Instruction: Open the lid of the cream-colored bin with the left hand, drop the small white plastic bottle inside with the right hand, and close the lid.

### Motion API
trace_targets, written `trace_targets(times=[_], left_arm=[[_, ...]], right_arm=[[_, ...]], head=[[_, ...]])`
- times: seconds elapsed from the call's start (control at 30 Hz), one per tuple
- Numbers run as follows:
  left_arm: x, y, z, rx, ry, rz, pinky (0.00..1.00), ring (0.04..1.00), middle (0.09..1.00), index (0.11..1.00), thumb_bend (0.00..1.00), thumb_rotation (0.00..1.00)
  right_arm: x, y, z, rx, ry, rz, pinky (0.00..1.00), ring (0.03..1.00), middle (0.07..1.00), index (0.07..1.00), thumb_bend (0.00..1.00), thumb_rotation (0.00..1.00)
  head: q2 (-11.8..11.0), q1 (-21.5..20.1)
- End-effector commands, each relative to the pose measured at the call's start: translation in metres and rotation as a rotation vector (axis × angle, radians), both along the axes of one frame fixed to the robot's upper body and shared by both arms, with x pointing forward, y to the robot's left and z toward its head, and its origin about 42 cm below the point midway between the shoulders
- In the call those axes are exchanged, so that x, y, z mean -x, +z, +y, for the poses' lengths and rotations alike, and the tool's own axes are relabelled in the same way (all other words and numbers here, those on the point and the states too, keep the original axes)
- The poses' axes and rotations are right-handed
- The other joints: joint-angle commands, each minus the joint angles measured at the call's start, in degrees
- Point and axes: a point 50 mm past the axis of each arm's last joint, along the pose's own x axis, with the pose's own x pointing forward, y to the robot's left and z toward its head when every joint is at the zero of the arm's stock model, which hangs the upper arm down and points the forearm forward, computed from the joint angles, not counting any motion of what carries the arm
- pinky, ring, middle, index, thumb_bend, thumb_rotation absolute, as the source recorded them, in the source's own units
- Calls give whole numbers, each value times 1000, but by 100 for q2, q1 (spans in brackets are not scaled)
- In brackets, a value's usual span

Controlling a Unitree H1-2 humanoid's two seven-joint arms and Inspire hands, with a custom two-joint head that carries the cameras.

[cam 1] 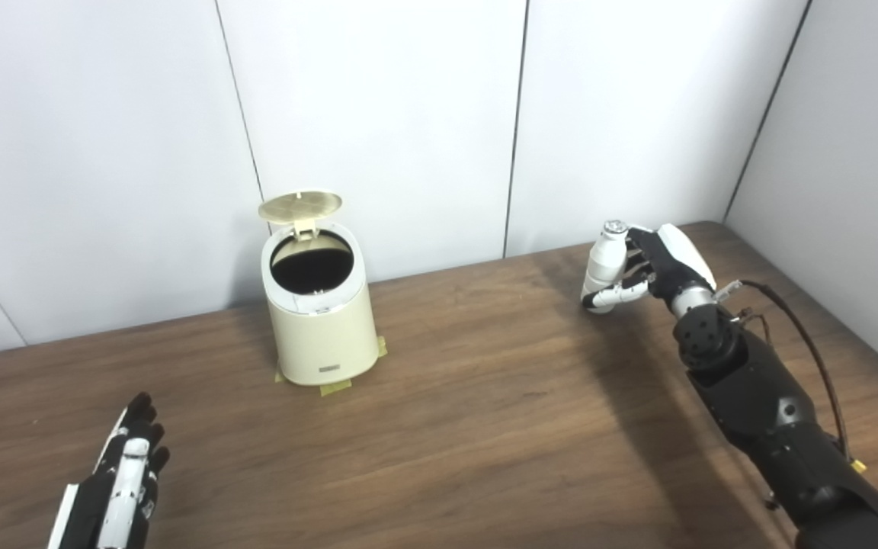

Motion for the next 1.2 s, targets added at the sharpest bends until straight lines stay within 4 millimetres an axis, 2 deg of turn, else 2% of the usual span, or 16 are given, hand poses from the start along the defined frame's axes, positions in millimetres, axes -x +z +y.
trace_targets(times=[0.0, 0.1, 0.17, 0.23, 0.27, 0.33, 0.6, 0.77, 1.0, 1.17], left_arm=[[-5, 13, 1, -19, -6, -66, 1000, 1000, 993, 1000, 394, 787], [-5, 13, 1, -19, -9, -66, 1000, 1000, 997, 1000, 400, 794], [-4, 13, 1, -19, -7, -67, 1000, 1000, 994, 1000, 405, 780], [-4, 13, 1, -20, -7, -70, 1000, 1000, 993, 1000, 408, 777], [-4, 13, 1, -20, -7, -72, 1000, 1000, 992, 1000, 405, 780], [-3, 14, 1, -18, -6, -72, 1000, 997, 989, 1000, 405, 780], [-3, 14, 1, -17, -11, -72, 1000, 999, 987, 1000, 429, 745], [-3, 15, 1, -31, -10, -75, 1000, 999, 988, 1000, 410, 779], [-1, 15, 1, -35, -10, -72, 1000, 996, 986, 1000, 433, 781], [0, 14, 0, -46, -15, -75, 1000, 997, 986, 1000, 451, 769]], right_arm=[[-14, 39, 1, 38, 18, -130, 598, 656, 728, 759, 806, 123], [-15, 37, -1, 47, -7, -156, 566, 624, 701, 735, 807, 89], [-15, 38, 0, 42, -37, -191, 507, 573, 630, 681, 813, 40], [-15, 37, -3, 32, -47, -220, 438, 489, 502, 601, 609, 10], [-15, 37, -4, 31, -44, -227, 398, 426, 490, 578, 550, 4], [-14, 39, -5, 32, -36, -218, 373, 398, 478, 542, 524, 0], [-12, 40, -4, 20, -39, -191, 358, 384, 476, 540, 513, 0], [-10, 37, -3, 13, -30, -207, 336, 373, 493, 553, 509, 0], [-5, 37, -1, -6, -8, -242, 324, 368, 488, 555, 509, 0], [8, 60, 22, 16, 43, -328, 339, 376, 475, 550, 512, 0]], head=[[7, -1], [7, -1], [31, -2], [31, -2], [63, 16], [63, 16], [78, 32], [92, 36], [110, 156], [102, 347]])
